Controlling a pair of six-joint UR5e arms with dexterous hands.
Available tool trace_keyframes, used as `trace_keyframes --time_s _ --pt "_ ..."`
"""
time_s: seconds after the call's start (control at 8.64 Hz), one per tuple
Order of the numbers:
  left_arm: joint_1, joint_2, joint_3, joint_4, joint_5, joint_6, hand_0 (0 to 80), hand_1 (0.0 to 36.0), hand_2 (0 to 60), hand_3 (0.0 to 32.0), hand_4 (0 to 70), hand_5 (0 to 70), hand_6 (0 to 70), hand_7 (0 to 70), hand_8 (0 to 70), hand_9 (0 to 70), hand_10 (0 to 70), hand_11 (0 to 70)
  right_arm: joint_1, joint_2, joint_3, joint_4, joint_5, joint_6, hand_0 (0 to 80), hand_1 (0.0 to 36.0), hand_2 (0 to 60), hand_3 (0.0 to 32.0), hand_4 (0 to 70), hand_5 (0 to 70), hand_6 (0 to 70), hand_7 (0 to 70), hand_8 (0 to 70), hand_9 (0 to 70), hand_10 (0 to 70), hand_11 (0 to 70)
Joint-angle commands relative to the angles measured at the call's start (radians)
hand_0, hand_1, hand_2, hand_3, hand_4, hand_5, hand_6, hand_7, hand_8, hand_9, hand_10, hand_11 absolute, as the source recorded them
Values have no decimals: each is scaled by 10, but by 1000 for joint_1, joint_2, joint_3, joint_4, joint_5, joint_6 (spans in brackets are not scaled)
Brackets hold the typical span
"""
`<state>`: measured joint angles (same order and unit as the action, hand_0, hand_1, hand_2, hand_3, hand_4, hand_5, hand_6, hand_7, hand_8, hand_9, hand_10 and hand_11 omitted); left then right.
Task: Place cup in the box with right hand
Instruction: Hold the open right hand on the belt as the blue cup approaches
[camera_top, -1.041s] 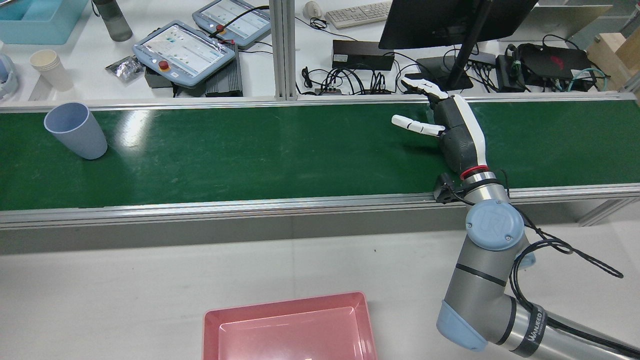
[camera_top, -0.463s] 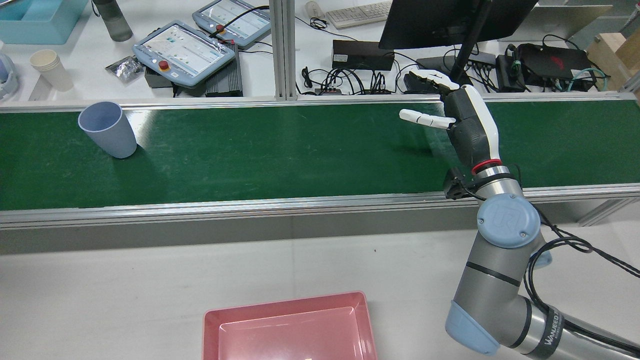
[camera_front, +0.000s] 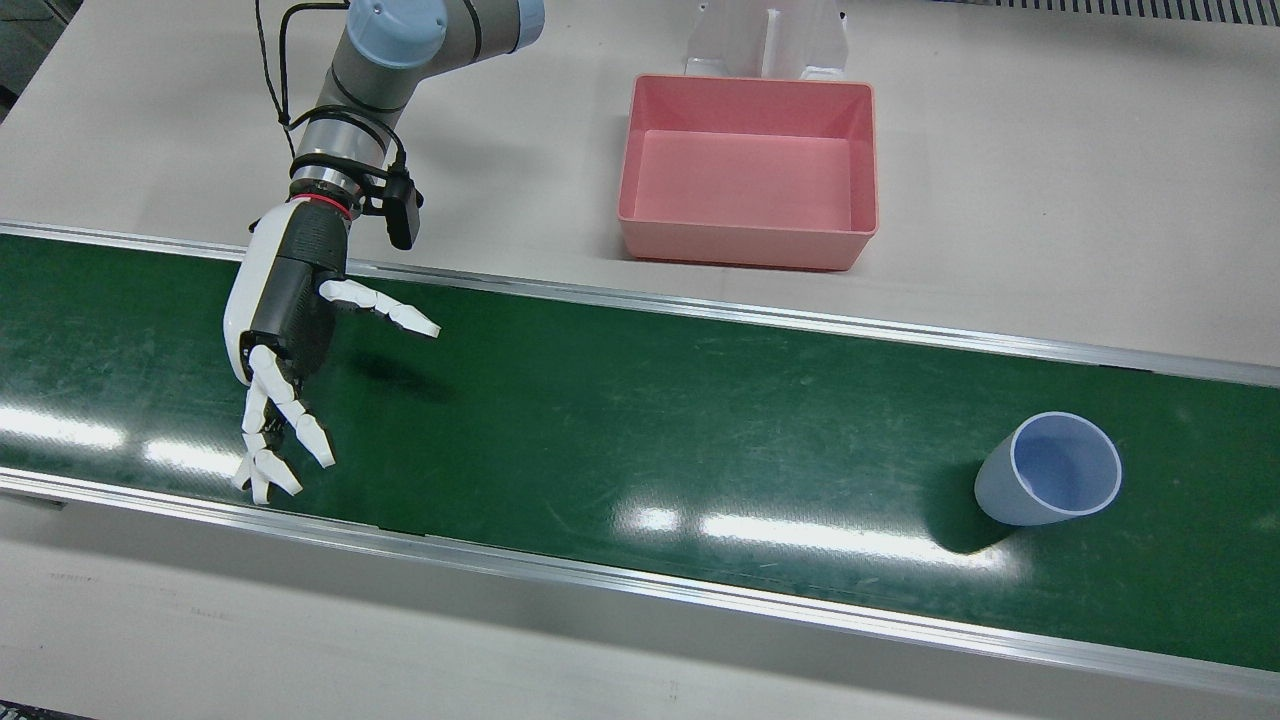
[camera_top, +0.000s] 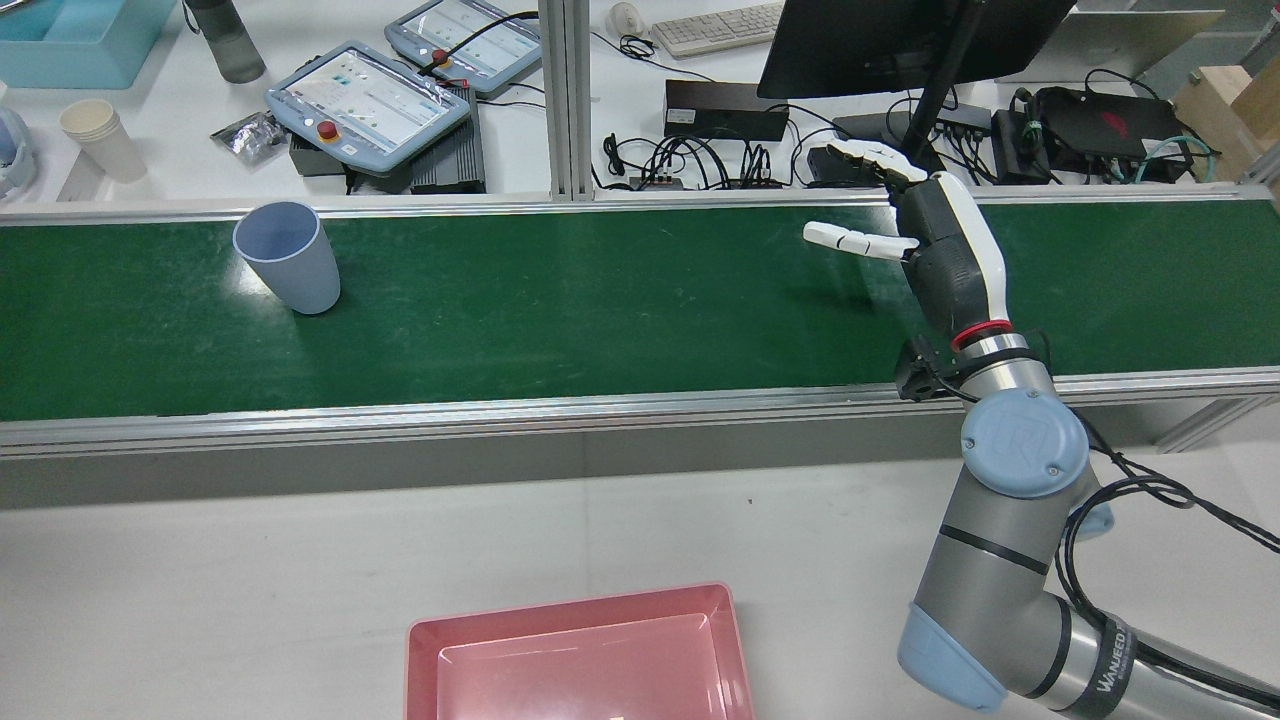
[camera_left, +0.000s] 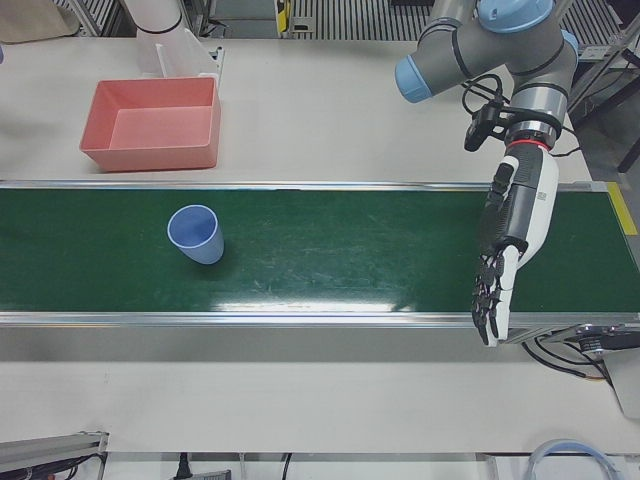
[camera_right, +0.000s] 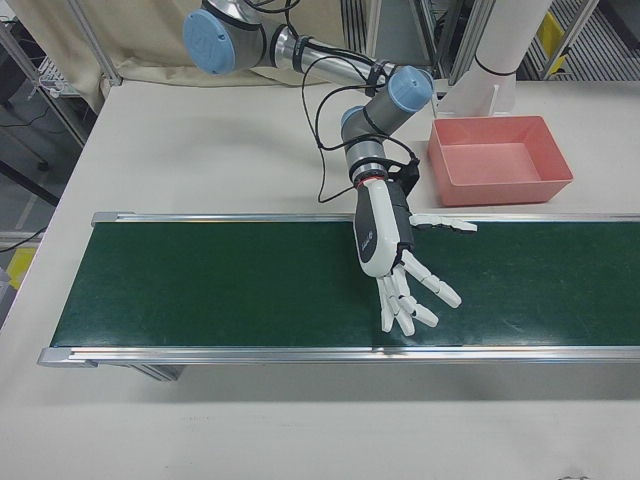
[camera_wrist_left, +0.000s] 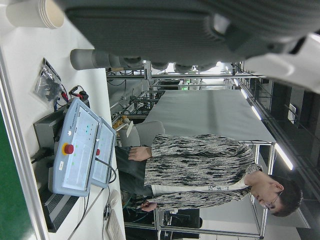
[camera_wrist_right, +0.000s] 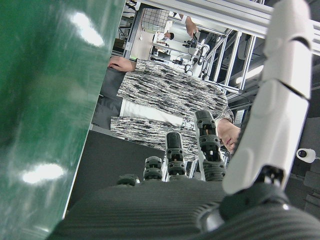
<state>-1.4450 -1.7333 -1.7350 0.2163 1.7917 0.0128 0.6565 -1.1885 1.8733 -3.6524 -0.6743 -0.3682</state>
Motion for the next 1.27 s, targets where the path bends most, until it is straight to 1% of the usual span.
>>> trace_keyframes --time_s 0.0,0.12,0.46,0.69,1.16 --pt "0 0 0 0 0 -1 0 0 0 0 0 0 0 0 0 0 0 0 -8 -8 -16 2 -2 0 474 151 108 0 140 34 70 289 39 104 0 0" --pt "0 0 0 0 0 -1 0 0 0 0 0 0 0 0 0 0 0 0 -8 -13 -22 3 -4 2 469 146 112 0 130 33 69 283 40 105 0 0" --pt "0 1 0 0 2 1 0 0 0 0 0 0 0 0 0 0 0 0 -9 -11 -19 3 -7 3 472 151 121 0 149 33 70 293 41 108 0 0" --pt "0 0 0 0 2 -1 0 0 0 0 0 0 0 0 0 0 0 0 -9 -13 -19 3 -7 3 473 152 121 0 144 34 70 292 41 108 0 0" --pt "0 0 0 0 2 -1 0 0 0 0 0 0 0 0 0 0 0 0 -9 -14 -22 3 -5 2 472 149 124 0 163 33 73 308 44 113 0 0"
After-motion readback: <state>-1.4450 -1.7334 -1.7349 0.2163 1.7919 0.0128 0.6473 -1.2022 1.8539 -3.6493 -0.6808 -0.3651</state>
